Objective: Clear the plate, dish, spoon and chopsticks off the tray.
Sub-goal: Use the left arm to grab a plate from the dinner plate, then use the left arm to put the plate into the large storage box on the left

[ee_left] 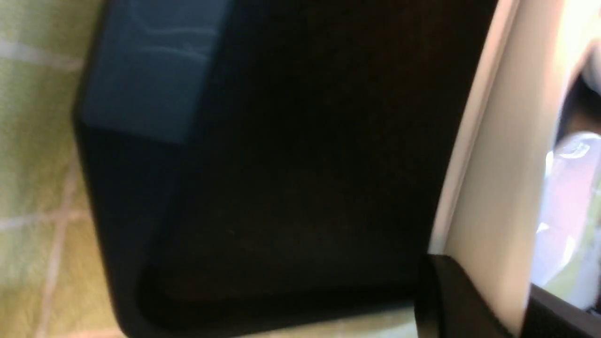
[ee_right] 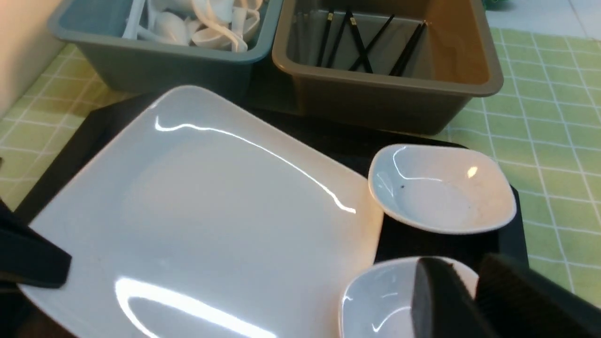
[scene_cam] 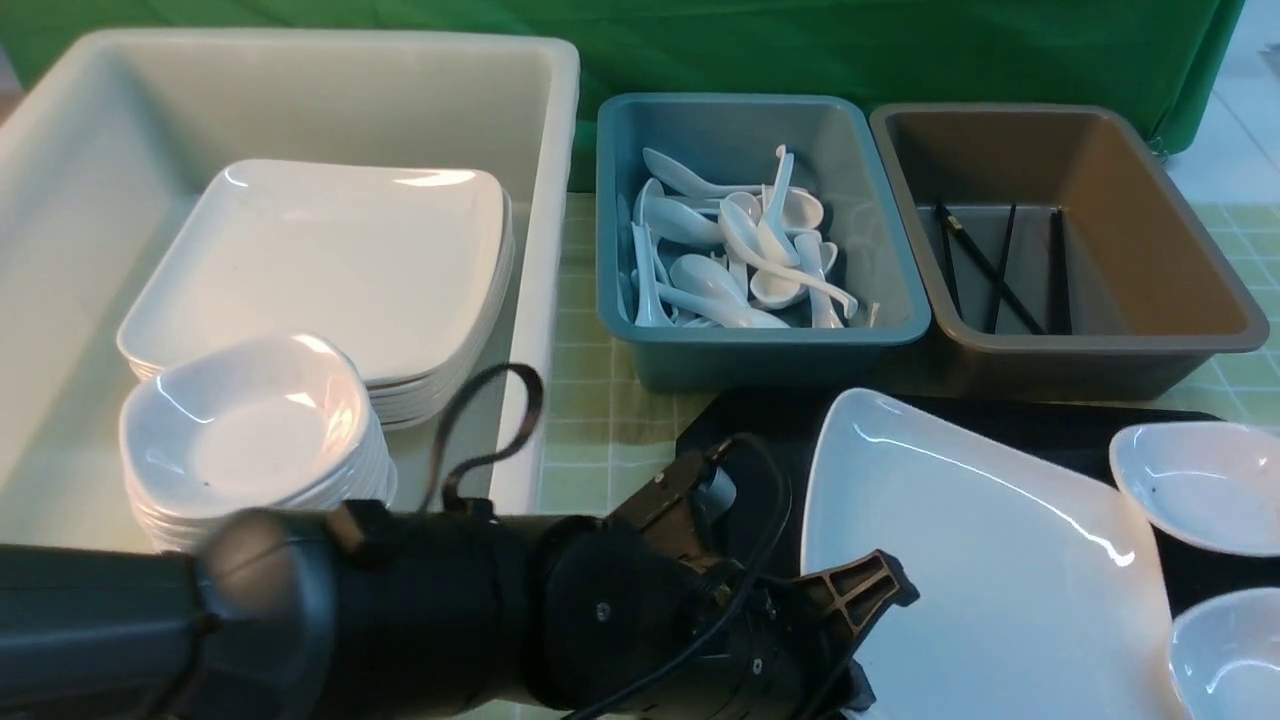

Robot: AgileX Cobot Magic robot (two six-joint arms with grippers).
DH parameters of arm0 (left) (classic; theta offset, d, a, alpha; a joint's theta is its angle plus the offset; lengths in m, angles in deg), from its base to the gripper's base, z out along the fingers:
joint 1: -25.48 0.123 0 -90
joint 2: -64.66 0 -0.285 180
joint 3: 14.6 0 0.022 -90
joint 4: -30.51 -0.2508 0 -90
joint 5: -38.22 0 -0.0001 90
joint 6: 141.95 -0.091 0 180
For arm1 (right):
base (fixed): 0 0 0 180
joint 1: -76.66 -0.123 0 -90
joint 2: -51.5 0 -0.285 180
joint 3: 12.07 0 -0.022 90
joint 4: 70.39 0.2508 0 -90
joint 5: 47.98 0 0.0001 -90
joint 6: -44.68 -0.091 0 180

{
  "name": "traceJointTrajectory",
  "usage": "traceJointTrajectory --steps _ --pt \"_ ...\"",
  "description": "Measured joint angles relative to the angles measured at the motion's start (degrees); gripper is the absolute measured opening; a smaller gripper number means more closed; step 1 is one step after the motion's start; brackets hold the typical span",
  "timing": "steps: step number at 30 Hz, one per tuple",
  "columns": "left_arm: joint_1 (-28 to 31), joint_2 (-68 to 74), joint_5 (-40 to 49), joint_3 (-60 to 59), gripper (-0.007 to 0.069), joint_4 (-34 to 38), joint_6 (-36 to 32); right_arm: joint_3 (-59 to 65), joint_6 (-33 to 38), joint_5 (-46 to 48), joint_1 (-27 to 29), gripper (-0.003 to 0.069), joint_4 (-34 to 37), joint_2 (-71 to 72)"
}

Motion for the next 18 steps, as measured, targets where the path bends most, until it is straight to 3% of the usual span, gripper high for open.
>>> traceJointTrajectory --steps 5,18 --pt "0.0 -4.7 3.0 -0.4 0.0015 -3.2 0.5 0.0 0.0 0.0 0.0 0.0124 0.0 0.0" --pt "1.5 -10.2 1.2 -0.5 0.0016 -14.7 10.6 0.0 0.0 0.1 0.0 0.0135 0.0 0.0"
